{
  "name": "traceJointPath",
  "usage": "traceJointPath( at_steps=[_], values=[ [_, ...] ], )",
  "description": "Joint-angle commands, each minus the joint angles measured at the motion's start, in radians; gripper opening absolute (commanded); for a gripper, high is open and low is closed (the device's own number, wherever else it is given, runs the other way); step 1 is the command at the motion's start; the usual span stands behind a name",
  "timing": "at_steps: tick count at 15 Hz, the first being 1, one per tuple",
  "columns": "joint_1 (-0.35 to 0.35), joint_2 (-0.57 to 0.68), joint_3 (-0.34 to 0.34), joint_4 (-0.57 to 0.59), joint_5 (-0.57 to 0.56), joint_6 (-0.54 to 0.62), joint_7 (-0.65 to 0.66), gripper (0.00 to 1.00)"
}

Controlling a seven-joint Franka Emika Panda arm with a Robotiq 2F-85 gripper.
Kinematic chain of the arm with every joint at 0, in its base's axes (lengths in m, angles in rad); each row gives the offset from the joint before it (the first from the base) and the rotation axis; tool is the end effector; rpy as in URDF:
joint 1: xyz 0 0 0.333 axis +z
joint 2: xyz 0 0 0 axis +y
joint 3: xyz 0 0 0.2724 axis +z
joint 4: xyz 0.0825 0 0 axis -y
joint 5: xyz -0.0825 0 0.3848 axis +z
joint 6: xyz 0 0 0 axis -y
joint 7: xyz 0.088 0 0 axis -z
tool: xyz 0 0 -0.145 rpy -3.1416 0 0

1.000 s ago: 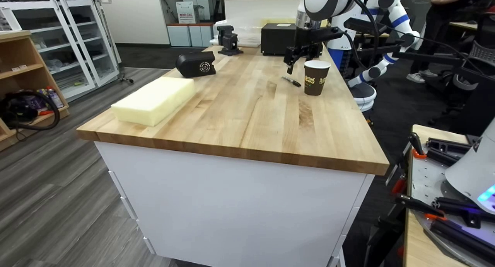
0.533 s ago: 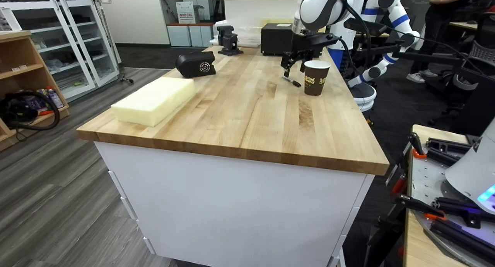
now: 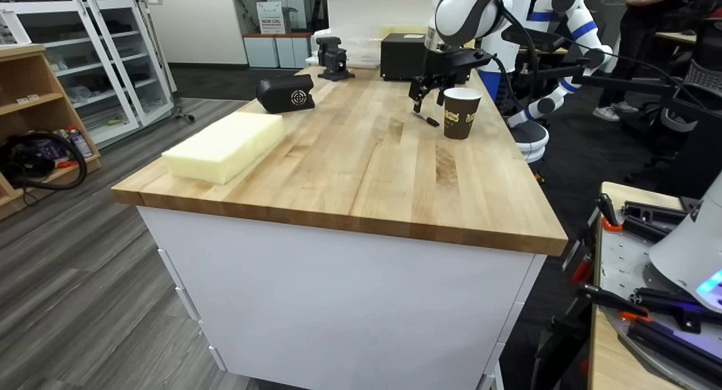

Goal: Put the pen in the cup

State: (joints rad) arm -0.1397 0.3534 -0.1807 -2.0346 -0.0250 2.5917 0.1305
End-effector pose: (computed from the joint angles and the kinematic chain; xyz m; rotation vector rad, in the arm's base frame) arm 0.5800 -0.1932 0.2151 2.9663 -0.6221 0.3052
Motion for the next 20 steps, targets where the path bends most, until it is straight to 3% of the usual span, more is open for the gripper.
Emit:
traceJointPath(
  at_steps=[1, 6, 7, 8, 18, 20],
  values=[
    [-0.016, 0.021, 0.011, 0.022, 0.021, 0.004, -0.031, 1.0],
    [-0.027, 0.036, 0.031, 0.03, 0.069, -0.039, -0.063, 1.0],
    [-0.028, 0.04, 0.034, 0.031, 0.077, -0.042, -0.072, 0.83],
    [-0.029, 0.044, 0.035, 0.032, 0.081, -0.042, -0.078, 0.73],
    [-0.019, 0.027, 0.024, 0.046, 0.07, -0.077, -0.064, 0.07],
    [-0.019, 0.022, 0.026, 0.047, 0.073, -0.094, -0.064, 0.0]
  ],
)
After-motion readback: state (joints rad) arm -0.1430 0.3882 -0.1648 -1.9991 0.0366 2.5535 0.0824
